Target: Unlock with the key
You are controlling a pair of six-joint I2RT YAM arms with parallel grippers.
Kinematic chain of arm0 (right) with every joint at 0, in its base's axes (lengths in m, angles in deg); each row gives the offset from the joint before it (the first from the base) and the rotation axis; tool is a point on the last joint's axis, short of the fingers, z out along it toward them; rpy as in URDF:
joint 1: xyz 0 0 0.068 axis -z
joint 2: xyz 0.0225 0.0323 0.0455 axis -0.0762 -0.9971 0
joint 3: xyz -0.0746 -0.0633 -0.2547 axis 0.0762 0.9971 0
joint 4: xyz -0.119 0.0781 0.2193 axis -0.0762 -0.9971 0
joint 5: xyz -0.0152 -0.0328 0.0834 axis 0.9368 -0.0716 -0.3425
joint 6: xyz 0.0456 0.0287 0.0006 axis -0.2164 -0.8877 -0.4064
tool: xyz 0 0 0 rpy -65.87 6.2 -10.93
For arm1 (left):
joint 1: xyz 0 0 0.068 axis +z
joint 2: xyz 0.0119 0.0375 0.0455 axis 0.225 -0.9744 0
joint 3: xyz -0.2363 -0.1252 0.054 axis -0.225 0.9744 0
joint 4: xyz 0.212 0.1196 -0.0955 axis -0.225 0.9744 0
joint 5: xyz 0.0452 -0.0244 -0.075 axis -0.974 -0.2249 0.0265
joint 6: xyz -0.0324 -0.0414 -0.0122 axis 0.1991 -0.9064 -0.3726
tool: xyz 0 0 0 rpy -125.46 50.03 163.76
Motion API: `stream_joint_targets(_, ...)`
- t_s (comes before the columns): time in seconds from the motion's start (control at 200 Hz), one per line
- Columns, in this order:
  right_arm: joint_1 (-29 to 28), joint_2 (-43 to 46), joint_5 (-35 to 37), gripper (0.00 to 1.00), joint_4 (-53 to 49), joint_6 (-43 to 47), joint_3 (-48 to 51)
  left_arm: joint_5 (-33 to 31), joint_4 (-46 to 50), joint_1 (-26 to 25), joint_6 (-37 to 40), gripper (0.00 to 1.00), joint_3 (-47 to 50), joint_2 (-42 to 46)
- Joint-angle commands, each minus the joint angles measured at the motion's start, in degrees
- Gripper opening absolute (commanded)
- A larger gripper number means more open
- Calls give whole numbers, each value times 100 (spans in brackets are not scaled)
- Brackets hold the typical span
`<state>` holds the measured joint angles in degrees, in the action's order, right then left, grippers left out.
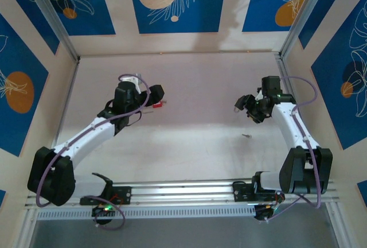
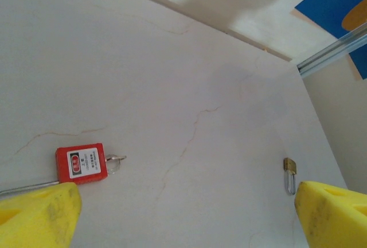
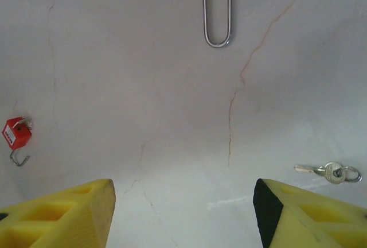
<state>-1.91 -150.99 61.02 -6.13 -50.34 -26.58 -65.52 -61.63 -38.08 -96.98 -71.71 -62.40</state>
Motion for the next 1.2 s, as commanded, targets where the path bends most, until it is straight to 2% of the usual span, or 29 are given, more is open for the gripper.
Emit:
stream_joint_targets(0.0, -52, -359, 91, 64, -73, 215, -332, 227, 33, -14, -164, 95, -193, -108)
stream_joint_targets(0.325, -132, -2100, 670, 61, -540, 474, -1661, 435, 81, -14, -208, 95, -273, -304)
stream_joint_targets(0.47, -149, -2965, 1196, 62, -947, 669, -2469, 488, 85, -14, -207, 94, -314, -328)
stream_joint_targets(0.745, -219, -4288, 1171, 63, -1615, 888, -3784, 524, 81, -13, -192, 94, -332, -320)
stream_joint_targets(0.975, -279, -4859, 1116, 61, -1944, 1004, -4313, 541, 79, -14, -174, 94, -364, -323)
stream_joint_targets(1.196, -351, -4968, 1248, 54, -1910, 1114, -4210, 541, 79, -16, -147, 93, -364, -295)
